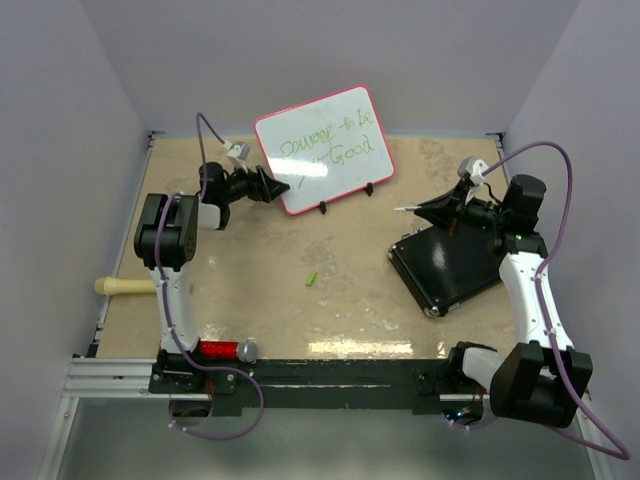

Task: Write a sentence on the whiteboard
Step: Place the whiteboard on the whiteboard stand.

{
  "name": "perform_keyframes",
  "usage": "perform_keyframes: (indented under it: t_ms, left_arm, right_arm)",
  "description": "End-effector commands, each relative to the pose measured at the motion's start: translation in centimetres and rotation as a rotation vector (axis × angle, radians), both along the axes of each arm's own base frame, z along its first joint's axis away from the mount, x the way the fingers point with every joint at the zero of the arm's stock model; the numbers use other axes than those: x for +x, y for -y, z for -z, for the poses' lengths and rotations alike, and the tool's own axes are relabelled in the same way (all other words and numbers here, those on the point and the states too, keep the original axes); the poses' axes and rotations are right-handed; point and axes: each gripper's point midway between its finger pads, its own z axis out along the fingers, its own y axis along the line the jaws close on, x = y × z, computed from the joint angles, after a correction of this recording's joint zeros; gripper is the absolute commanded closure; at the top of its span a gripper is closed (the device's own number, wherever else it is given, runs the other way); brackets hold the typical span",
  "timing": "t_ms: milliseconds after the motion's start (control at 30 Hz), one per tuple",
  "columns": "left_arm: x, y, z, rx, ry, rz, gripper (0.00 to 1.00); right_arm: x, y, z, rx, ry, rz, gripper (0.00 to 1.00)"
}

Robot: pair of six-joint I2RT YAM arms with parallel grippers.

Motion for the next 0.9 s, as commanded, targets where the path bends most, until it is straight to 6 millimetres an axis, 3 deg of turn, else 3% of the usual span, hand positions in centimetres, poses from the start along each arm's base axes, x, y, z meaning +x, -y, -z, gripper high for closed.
perform_keyframes:
  t_ms: [0,33,100,133,200,233,300,333,367,400,433,467,500,533,567,600,633,667,733,867]
  left_arm:
    - [-0.8,-0.5,-4.1,-0.007,0.1,0.018,0.0]
    - [-1.0,-0.7,-4.8,-0.006,0.111,0.014,0.0]
    - [-1.9,-1.5,-4.3,-0.001,0.083,-0.006,0.0]
    - [-2.2,-1.7,-5.2,-0.001,0.093,-0.014,0.0]
    - [-3.2,-2.7,-4.6,0.011,0.052,-0.049,0.0]
    - [-3.6,-3.1,-6.0,0.016,0.069,-0.065,0.0]
    - [-4.8,-3.8,-5.3,0.032,0.01,-0.108,0.0]
    - [-5.3,-4.0,-7.0,0.037,0.027,-0.121,0.0]
    - [-6.1,-4.5,-5.8,0.056,-0.04,-0.152,0.0]
    - [-6.6,-4.7,-6.0,0.063,-0.057,-0.171,0.0]
    - [-7.4,-4.9,-7.6,0.06,-0.046,-0.186,0.0]
    - [-8.7,-5.1,-6.4,0.061,-0.126,-0.207,0.0]
    - [-9.6,-5.2,-6.5,0.062,-0.146,-0.212,0.0]
    - [-10.7,-5.2,-8.3,0.058,-0.118,-0.213,0.0]
    - [-12.4,-5.1,-7.0,0.068,-0.175,-0.217,0.0]
    - [-13.6,-4.3,-7.1,0.079,-0.184,-0.205,0.0]
    - [-14.9,-3.9,-8.6,0.087,-0.151,-0.2,0.0]
    - [-16.4,-3.7,-7.3,0.124,-0.208,-0.202,0.0]
    - [-19.0,-1.5,-8.3,0.142,-0.19,-0.152,0.0]
    - [-23.7,1.7,-7.3,0.17,-0.278,-0.092,0.0]
  right_arm:
    - [-0.5,-0.1,-1.0,-0.008,0.054,-0.019,1.0]
    - [-0.5,-0.1,-1.0,-0.008,0.053,-0.018,1.0]
    - [-0.5,-0.1,-1.0,-0.009,0.055,-0.02,1.0]
    - [-0.5,-0.1,-1.0,-0.009,0.054,-0.02,1.0]
    - [-0.5,-0.1,-1.0,-0.01,0.052,-0.017,1.0]
    - [-0.4,-0.1,-1.0,-0.01,0.054,-0.015,1.0]
    - [-0.4,-0.1,-1.1,-0.01,0.053,-0.012,1.0]
    - [-0.4,0.0,-1.1,-0.011,0.054,-0.009,1.0]
    - [-0.4,0.0,-1.2,-0.012,0.058,-0.009,1.0]
    - [-0.5,0.0,-1.3,-0.012,0.06,-0.007,1.0]
    - [-0.5,0.0,-1.4,-0.013,0.062,-0.003,1.0]
    - [-0.5,0.1,-1.4,-0.014,0.065,0.002,1.0]
    - [-0.6,0.0,-1.5,-0.014,0.065,0.002,1.0]
    - [-0.6,0.0,-1.6,-0.015,0.068,0.007,1.0]
    - [-0.6,0.0,-1.6,-0.017,0.069,0.008,1.0]
    - [-0.6,0.0,-1.6,-0.017,0.069,0.009,1.0]
    - [-0.7,0.0,-1.8,-0.017,0.074,0.008,1.0]
    - [-0.7,0.0,-1.8,-0.018,0.075,0.01,1.0]
    - [-0.9,0.0,-2.1,-0.017,0.082,0.007,1.0]
    - [-1.0,0.0,-2.3,-0.021,0.095,0.015,1.0]
